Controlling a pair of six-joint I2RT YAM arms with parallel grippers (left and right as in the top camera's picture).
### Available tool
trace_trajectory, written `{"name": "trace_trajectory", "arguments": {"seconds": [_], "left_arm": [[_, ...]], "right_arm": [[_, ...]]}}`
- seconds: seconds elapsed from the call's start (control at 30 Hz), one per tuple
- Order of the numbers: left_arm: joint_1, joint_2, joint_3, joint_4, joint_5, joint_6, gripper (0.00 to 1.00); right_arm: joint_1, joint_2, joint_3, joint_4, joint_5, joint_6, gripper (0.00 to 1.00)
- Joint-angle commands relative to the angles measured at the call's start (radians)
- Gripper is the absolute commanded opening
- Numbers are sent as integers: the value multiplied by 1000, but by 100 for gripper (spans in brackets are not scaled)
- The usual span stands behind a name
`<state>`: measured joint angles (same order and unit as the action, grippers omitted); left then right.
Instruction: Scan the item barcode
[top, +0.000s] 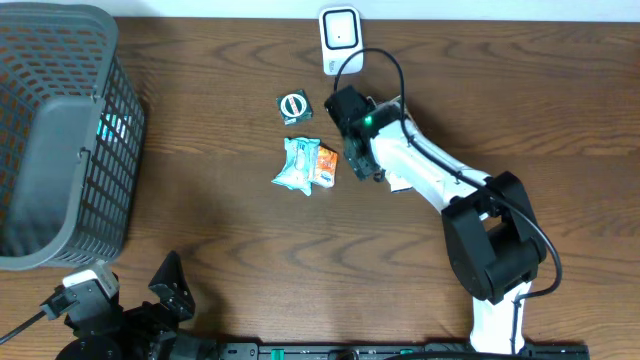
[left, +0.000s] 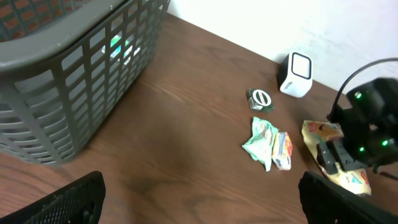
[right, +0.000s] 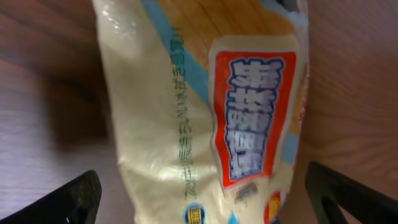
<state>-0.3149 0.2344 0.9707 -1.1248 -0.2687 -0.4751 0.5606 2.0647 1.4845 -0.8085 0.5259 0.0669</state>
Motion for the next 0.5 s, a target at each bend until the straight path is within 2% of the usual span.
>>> {"name": "trace_trajectory", "arguments": {"seconds": [0.0, 0.4, 0.47], "left_arm": [[4, -2, -5, 1, -17, -10, 98], [4, -2, -5, 1, -17, -10, 98], [4, -2, -5, 1, -17, -10, 98]], "right_arm": [[6, -1, -72, 63, 65, -33, 99], [-52, -1, -277, 308, 40, -101, 99], [-76, -1, -297, 326, 0, -137, 96]]}}
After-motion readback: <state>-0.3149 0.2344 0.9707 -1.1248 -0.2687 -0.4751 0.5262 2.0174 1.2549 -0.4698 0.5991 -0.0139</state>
